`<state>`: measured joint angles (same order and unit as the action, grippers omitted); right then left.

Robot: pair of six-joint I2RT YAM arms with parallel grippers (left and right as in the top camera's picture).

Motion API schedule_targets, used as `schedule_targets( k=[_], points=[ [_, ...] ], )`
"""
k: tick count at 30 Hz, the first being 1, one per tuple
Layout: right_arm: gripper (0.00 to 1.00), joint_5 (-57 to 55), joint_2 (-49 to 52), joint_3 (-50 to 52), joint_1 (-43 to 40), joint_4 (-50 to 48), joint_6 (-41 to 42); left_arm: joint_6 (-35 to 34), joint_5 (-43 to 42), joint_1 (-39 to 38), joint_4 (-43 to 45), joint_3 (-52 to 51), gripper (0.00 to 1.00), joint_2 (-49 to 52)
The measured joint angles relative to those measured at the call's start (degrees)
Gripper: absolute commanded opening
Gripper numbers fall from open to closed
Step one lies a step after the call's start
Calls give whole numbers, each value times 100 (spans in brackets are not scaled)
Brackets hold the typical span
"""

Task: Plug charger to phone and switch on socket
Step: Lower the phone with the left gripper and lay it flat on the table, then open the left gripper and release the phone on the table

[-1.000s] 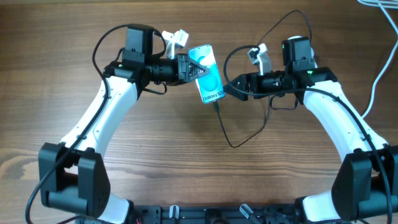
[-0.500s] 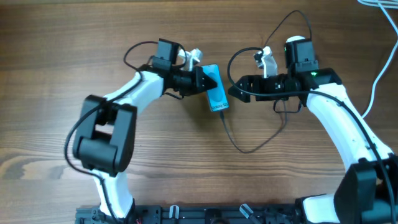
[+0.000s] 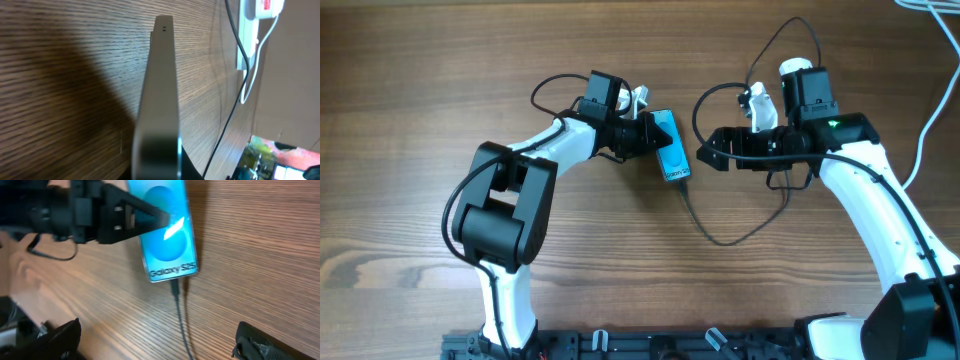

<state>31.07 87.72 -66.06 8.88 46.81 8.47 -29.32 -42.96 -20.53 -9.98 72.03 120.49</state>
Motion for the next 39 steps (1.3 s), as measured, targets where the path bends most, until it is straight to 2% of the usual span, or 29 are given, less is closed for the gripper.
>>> schedule_targets(
  k=[10,26,28,39],
  points=[
    [100,-1082,0,0,0,98,822,-669,282,-7,83,85,4,125],
    [100,-1209,0,0,0,118,931,-1010,452,-22,87,122,5,190],
    [100,-1211,0,0,0,142,931,-1051,455,-22,96,138,8,214],
    [100,-1486,0,0,0,229,933,-1432,566,15,389,238,9,435]
  ],
)
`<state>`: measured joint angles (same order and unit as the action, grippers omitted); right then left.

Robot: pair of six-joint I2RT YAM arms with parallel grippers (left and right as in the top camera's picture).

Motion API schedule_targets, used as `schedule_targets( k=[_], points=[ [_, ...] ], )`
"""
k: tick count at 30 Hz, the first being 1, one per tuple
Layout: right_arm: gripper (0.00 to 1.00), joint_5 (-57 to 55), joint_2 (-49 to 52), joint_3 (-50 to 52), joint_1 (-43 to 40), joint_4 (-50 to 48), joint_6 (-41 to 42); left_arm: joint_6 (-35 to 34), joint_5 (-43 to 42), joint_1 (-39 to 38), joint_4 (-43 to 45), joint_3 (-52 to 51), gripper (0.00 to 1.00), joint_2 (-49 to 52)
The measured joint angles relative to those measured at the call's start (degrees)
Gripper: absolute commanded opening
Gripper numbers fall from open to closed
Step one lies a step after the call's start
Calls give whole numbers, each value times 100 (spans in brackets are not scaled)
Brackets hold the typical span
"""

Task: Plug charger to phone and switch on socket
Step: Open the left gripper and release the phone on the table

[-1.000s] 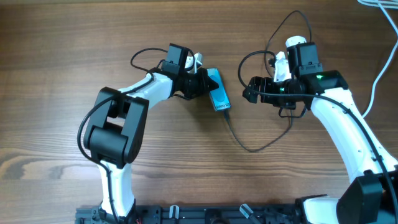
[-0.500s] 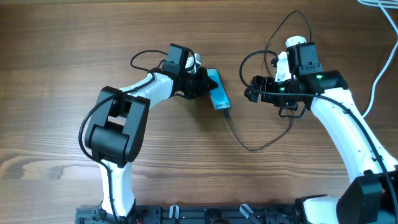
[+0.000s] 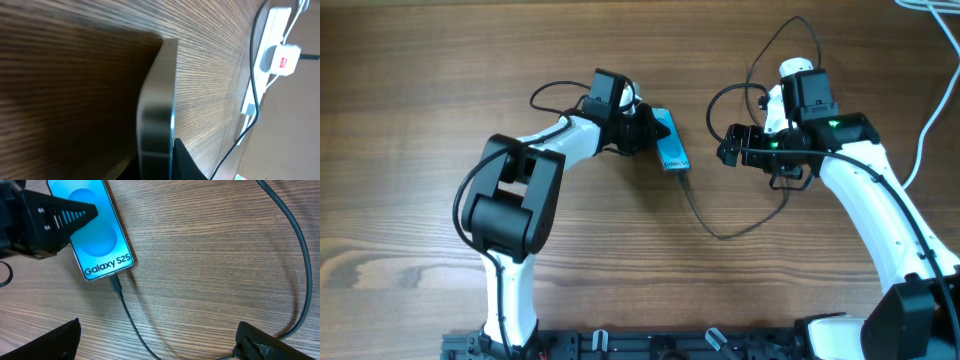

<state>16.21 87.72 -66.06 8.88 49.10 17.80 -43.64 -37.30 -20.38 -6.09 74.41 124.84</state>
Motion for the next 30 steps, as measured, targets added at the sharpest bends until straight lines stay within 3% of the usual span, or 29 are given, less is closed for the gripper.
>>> schedule_targets(
  k=[5,17,30],
  points=[
    [98,-22,0,0,0,0,0,142,-120,188,-369,72,10,15],
    [100,-24,0,0,0,0,2,2109,-1561,533,-752,15,9,284],
    [100,-22,0,0,0,-24,2,2643,-2072,463,-605,-11,27,439]
  ],
)
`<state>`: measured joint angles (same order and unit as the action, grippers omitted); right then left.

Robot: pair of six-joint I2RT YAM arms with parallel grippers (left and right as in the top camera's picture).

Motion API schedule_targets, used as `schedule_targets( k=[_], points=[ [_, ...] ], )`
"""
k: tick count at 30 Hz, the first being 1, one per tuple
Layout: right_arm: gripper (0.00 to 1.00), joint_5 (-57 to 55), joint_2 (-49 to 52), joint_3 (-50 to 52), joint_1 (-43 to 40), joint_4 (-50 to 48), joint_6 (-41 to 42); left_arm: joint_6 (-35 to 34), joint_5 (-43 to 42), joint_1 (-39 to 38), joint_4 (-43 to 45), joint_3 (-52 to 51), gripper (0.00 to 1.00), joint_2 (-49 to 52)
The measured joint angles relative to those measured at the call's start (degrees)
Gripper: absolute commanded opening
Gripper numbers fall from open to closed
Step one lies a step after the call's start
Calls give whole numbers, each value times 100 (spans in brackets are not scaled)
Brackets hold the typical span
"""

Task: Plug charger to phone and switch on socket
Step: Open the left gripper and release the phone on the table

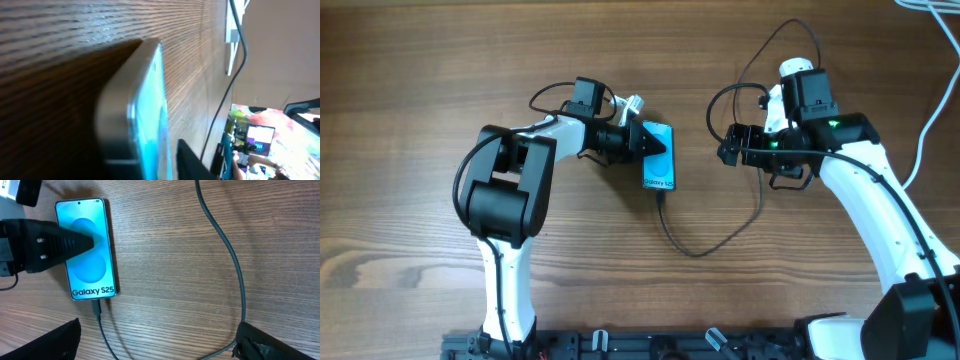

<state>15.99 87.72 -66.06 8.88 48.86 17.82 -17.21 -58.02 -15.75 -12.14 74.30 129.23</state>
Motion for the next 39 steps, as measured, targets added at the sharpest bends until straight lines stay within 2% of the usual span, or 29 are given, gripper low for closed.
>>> schedule_targets(
  k=[12,18,26,39],
  points=[
    [100,-2,0,0,0,-2,0,-435,76,-11,-153,61,31,-35],
    [100,0,0,0,0,-4,0,-610,221,-33,-358,133,30,-66],
    [100,-2,0,0,0,-4,0,-728,645,-118,-1082,439,29,-98],
    [100,0,0,0,0,-4,0,-1228,981,-146,-1213,474,27,-175]
  ],
)
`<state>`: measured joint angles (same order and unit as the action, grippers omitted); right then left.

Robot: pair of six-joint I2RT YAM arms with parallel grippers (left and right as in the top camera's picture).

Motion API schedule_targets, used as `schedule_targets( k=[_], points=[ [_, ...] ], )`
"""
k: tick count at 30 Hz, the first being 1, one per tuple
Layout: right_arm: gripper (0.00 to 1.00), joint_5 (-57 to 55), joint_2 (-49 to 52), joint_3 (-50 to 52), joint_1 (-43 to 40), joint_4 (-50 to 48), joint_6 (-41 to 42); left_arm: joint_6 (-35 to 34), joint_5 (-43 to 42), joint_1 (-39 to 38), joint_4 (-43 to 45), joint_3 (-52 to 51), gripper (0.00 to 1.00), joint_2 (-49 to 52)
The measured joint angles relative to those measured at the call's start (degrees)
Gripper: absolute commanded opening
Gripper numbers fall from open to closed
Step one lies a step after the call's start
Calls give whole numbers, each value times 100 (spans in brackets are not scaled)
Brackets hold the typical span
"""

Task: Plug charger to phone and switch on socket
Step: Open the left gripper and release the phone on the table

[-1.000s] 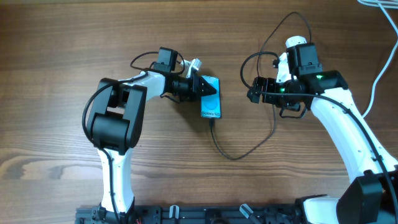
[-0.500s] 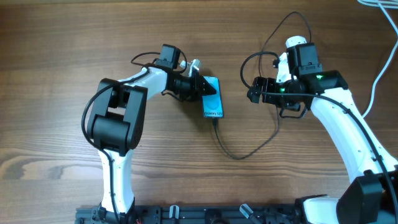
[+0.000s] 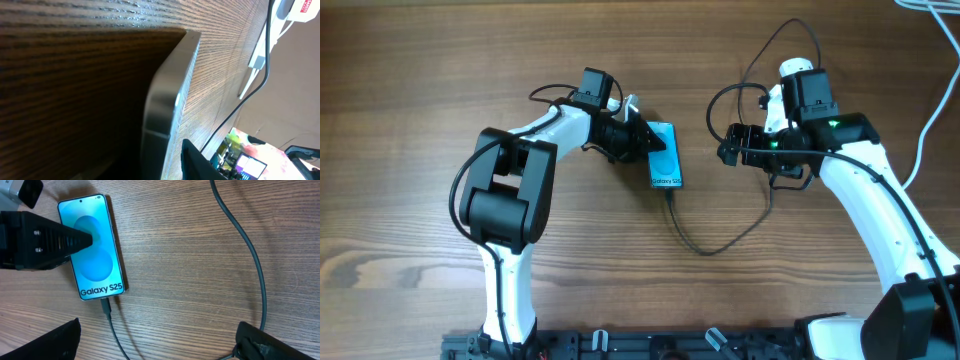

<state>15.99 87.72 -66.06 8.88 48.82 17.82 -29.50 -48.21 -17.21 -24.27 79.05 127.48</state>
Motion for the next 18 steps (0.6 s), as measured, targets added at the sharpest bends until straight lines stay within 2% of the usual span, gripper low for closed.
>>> schedule_targets(
  k=[18],
  points=[
    [100,-2,0,0,0,-2,0,-42,39,262,-374,37,27,-31]
  ],
)
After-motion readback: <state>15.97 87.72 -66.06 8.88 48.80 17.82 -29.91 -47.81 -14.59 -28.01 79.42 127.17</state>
